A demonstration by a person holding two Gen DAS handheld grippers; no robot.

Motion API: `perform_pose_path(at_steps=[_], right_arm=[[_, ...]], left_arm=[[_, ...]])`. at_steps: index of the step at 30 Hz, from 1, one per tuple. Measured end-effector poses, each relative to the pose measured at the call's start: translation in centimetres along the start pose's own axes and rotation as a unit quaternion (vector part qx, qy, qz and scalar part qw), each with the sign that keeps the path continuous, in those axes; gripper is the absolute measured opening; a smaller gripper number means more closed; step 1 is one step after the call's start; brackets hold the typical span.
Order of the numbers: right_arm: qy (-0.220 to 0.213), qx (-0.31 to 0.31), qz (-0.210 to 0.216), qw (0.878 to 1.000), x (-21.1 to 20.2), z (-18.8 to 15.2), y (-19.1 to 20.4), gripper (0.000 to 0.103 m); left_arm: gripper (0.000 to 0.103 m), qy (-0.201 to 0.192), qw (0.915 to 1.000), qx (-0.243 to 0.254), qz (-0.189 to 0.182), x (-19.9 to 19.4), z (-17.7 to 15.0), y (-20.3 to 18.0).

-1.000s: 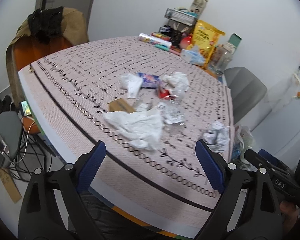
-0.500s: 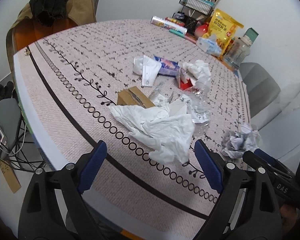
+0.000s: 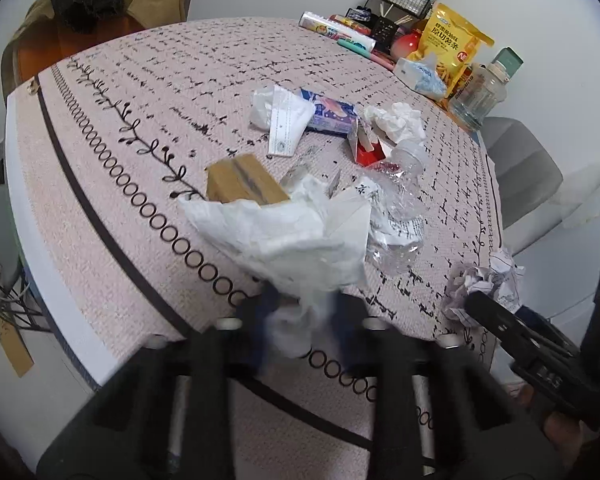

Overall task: Collect trash
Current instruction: 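Grasp the white tissue with the left tool while the right tool grasps the crumpled paper, then carry both to the white bin and open both tools to drop them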

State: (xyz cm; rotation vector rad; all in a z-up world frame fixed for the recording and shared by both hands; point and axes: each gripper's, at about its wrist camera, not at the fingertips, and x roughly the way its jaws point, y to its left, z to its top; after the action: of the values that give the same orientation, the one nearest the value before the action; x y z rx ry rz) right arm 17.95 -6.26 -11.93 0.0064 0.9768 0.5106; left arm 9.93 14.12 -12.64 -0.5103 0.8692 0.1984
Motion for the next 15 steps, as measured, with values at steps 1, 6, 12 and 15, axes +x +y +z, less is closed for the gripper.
perform_pose_path(at_steps=[1,6,12,15], right_arm=[[0.004,0.004,0.003,1.0,0.1,-0.1,-0.1,0.056],[-0.017,0.01,0.017,1.0,-1.1,-0.3,0.2,0.051],[-0.048,0.017,0.029,0.998,-3.4,-0.3,-0.5,0.05],[-0.066,0.025,0.026,0.997,-4.6,-0.3,-1.5,0.05]], left_arm=[[0.015,-0.007,1.0,0.001,0.002,-0.4,-0.2,0.0],[0.01,-0.035,0.9993,0.008,0.004,-2.7,-0.5,-0.3],[0.009,-0.073,0.9971,0.021,-0.003,-5.4,-0.4,-2.1],[0.009,-0.077,0.996,0.044,0.0,-5.5,-0.3,-4.0]])
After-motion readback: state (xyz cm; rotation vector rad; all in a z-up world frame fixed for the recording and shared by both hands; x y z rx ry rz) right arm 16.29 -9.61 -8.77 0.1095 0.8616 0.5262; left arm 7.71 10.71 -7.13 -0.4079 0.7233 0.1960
